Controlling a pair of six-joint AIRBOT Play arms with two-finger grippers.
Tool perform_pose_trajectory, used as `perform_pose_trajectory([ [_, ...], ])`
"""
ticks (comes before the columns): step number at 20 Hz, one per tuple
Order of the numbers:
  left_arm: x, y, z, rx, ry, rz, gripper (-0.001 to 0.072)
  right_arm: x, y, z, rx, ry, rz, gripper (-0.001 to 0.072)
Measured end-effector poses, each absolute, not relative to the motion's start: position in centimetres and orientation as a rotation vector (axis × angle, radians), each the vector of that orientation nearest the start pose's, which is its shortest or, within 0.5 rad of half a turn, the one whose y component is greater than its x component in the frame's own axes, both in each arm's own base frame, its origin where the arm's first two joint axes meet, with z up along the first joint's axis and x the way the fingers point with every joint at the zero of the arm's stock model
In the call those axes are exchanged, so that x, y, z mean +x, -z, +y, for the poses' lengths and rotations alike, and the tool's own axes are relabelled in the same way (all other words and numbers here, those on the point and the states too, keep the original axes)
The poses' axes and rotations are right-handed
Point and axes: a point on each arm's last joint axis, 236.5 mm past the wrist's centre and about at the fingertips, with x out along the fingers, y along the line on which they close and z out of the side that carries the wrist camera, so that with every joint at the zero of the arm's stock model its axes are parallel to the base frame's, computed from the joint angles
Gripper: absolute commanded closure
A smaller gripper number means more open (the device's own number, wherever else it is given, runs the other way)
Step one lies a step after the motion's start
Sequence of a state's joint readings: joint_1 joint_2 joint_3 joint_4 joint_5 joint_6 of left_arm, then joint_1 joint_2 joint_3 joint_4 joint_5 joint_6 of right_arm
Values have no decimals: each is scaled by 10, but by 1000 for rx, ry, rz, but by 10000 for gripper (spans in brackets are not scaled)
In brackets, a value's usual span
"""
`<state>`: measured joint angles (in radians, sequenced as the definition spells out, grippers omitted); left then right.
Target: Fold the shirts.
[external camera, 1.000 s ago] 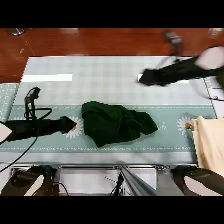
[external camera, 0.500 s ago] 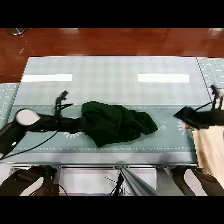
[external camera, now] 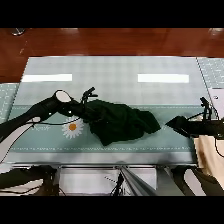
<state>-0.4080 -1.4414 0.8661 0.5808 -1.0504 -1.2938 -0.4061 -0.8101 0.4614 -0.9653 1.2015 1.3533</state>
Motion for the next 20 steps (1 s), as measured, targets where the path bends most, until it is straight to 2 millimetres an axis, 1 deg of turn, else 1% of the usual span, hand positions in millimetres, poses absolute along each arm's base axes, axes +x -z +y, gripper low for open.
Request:
perform_pose_trajectory([
  [3,266,47,-301,-535,802,1552,678,223,52,43,721,-118,1329,94],
  [6,272,40,-303,-524,824,1540,678,221,61,50,761,-141,1353,93],
  [9,275,38,-304,-520,832,1533,678,229,66,61,821,-183,1354,93],
  [12,276,37,-304,-519,835,1531,677,237,78,75,820,-217,1371,93],
  [14,275,37,-304,-518,838,1532,677,246,86,87,804,-237,1382,93],
  [15,275,36,-304,-518,839,1532,678,251,90,93,791,-246,1390,121],
  [16,274,35,-305,-522,843,1536,678,257,91,100,791,-258,1396,301],
  [17,274,34,-305,-525,847,1534,677,261,93,105,773,-269,1404,617],
  [18,274,32,-306,-525,854,1532,677,265,93,111,764,-283,1412,687],
  [20,280,23,-303,-532,866,1507,677,280,85,119,727,-323,1400,687],
])
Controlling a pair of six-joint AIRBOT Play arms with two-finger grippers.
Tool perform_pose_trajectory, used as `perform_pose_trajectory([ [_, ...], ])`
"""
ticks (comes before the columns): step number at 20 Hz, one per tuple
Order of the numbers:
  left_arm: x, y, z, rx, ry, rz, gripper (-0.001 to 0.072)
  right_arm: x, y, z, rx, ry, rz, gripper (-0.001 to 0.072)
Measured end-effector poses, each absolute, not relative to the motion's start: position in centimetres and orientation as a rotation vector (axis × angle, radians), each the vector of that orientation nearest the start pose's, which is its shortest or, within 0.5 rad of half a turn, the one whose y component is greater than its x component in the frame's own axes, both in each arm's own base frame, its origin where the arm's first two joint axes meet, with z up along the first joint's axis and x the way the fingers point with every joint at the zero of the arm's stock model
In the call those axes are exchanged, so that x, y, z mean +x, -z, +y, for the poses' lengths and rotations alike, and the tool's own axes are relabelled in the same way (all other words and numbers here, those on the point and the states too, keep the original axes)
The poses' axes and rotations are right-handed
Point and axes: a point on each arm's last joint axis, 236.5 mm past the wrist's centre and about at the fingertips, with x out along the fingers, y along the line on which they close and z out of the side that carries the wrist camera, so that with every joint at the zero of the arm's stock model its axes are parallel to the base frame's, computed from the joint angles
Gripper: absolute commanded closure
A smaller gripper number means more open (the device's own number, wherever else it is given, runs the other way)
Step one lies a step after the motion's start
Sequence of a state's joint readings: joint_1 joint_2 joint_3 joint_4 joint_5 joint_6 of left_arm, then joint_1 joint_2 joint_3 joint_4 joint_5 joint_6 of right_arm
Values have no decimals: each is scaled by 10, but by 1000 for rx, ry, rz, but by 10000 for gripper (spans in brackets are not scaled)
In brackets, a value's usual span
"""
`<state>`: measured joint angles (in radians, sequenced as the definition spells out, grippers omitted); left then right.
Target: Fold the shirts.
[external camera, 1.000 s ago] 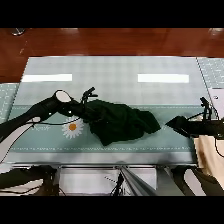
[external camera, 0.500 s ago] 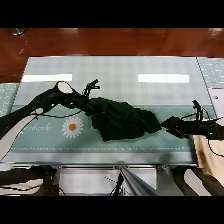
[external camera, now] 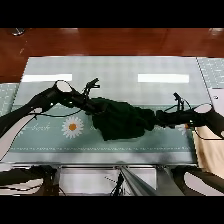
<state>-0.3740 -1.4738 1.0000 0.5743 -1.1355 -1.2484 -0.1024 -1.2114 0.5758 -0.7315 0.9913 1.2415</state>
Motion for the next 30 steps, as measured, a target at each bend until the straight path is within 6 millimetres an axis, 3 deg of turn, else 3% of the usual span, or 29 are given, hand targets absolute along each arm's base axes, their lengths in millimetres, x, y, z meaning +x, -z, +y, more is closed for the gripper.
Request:
perform_pose_trajectory([
  [2,295,1,-295,-544,876,1450,678,306,58,117,666,-375,1355,687],
  [4,324,-41,-281,-565,881,1319,678,349,1,107,596,-412,1233,688],
  [6,361,-108,-262,-602,881,1113,678,392,-82,96,523,-437,1053,688],
  [8,391,-192,-235,-620,864,865,678,422,-193,88,431,-458,811,688],
  [9,398,-236,-221,-627,850,749,678,426,-248,87,390,-469,695,688],
  [11,396,-318,-189,-606,817,532,679,411,-353,87,304,-486,471,688],
  [12,386,-355,-173,-577,796,434,678,392,-400,89,260,-491,363,687],
  [14,359,-412,-143,-497,723,267,678,346,-467,91,183,-480,193,688],
  [16,328,-446,-114,-399,606,157,678,297,-508,89,108,-439,74,687],
  [18,292,-467,-91,-296,482,81,678,250,-529,83,41,-380,-3,687],
  [19,276,-467,-83,-246,428,78,678,230,-534,79,13,-347,-25,687],
  [21,243,-462,-72,-169,332,90,678,195,-535,73,-27,-291,-42,687],
  [23,220,-444,-71,-147,289,140,678,174,-522,67,-42,-252,-16,687],
  [26,205,-387,-68,-170,250,282,678,167,-481,63,-33,-229,101,687],
  [30,192,-270,-77,-285,269,571,678,187,-405,56,16,-221,319,687],
])
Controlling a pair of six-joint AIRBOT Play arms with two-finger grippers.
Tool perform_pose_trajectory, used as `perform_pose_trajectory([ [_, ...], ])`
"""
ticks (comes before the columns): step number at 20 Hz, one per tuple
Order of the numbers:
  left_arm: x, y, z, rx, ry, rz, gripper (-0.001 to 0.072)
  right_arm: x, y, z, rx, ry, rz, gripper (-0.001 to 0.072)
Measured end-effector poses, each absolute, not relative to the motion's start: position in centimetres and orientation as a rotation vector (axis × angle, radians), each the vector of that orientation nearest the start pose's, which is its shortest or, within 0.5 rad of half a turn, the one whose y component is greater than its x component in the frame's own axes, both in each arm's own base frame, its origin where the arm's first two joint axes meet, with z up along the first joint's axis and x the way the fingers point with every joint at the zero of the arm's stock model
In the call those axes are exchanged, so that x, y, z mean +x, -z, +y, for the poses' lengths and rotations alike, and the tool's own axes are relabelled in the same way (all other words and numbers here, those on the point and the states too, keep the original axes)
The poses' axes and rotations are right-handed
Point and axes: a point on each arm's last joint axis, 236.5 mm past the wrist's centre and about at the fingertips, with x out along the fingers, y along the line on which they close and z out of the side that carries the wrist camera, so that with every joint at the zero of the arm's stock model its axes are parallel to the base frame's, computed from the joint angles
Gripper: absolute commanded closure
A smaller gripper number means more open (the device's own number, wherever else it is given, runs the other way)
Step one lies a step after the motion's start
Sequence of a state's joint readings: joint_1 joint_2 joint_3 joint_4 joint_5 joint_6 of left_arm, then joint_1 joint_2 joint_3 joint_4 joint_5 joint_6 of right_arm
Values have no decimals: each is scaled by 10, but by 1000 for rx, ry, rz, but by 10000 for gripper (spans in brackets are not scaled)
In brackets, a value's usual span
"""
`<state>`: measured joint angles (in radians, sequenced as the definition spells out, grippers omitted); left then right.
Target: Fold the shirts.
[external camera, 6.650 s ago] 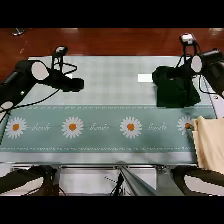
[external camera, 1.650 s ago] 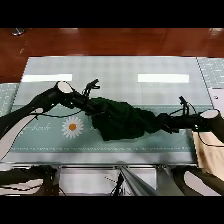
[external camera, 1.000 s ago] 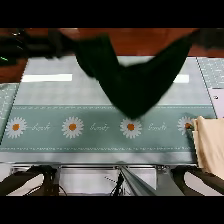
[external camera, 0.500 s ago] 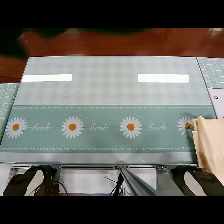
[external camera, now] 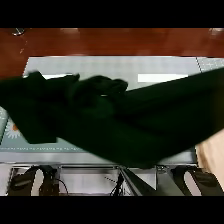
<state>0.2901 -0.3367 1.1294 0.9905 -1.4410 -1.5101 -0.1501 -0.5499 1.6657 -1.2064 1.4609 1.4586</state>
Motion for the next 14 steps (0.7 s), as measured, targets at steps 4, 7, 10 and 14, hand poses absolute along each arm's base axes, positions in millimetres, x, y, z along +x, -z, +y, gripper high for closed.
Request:
perform_pose_trajectory([
  [4,175,-144,-110,-439,406,871,678,220,-321,49,81,-213,531,687],
  [7,171,-66,-129,-585,467,1023,678,260,-264,41,138,-196,659,688],
  [10,182,-14,-130,-678,436,1068,678,316,-214,34,210,-184,758,687],
  [14,188,24,-136,-735,426,1132,368,390,-149,39,360,-205,873,601],
])
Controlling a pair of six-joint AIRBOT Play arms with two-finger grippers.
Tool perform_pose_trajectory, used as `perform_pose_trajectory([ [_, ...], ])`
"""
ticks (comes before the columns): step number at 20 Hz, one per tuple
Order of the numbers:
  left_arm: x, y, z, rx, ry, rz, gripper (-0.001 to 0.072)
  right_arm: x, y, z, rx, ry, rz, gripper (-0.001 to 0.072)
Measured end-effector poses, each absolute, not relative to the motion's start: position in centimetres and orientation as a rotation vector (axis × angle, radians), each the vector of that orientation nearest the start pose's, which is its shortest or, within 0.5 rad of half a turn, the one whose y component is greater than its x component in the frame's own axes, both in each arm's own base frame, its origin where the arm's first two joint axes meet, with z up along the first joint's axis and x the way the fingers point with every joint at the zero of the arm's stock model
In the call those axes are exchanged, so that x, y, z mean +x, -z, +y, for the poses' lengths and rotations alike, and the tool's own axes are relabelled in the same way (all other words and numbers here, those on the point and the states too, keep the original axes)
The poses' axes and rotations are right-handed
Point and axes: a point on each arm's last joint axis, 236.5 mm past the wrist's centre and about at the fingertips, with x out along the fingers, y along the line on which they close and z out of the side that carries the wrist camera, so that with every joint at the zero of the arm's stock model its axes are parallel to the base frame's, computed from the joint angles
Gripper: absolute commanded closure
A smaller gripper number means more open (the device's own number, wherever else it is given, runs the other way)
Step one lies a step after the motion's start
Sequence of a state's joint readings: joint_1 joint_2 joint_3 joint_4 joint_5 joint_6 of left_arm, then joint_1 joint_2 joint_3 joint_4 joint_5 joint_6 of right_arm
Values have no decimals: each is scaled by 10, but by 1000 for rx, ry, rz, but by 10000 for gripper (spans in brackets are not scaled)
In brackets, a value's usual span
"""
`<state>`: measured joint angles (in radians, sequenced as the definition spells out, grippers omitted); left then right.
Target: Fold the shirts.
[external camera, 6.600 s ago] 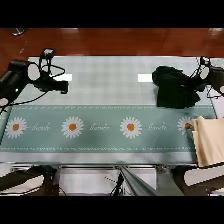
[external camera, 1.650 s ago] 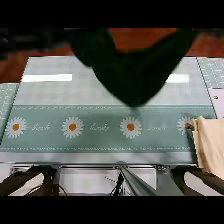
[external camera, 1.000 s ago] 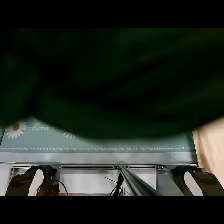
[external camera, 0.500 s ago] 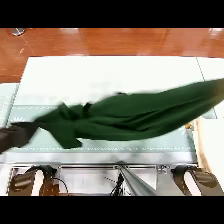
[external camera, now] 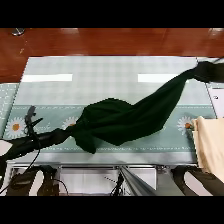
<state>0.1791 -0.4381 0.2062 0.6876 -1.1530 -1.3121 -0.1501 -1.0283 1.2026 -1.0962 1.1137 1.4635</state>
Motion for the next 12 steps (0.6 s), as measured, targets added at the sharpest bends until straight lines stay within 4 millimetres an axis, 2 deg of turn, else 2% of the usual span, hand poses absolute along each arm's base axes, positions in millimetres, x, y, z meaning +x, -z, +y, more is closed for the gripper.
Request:
perform_pose_trajectory([
  [1,188,30,-139,-744,431,1148,17,405,-135,42,403,-214,900,221],
  [2,189,34,-141,-751,434,1160,-1,419,-120,46,449,-225,931,87],
  [5,202,34,-138,-728,427,1153,0,447,-96,55,566,-259,991,87],
  [6,210,27,-131,-692,419,1135,2,452,-97,52,587,-264,996,87],
  [8,234,3,-105,-599,370,1074,2,456,-108,32,598,-257,997,87],
  [10,256,-28,-64,-518,257,1012,3,439,-111,-3,532,-215,1039,93],
  [12,264,-50,-36,-537,156,982,4,405,-96,-45,504,-89,1126,93],
])
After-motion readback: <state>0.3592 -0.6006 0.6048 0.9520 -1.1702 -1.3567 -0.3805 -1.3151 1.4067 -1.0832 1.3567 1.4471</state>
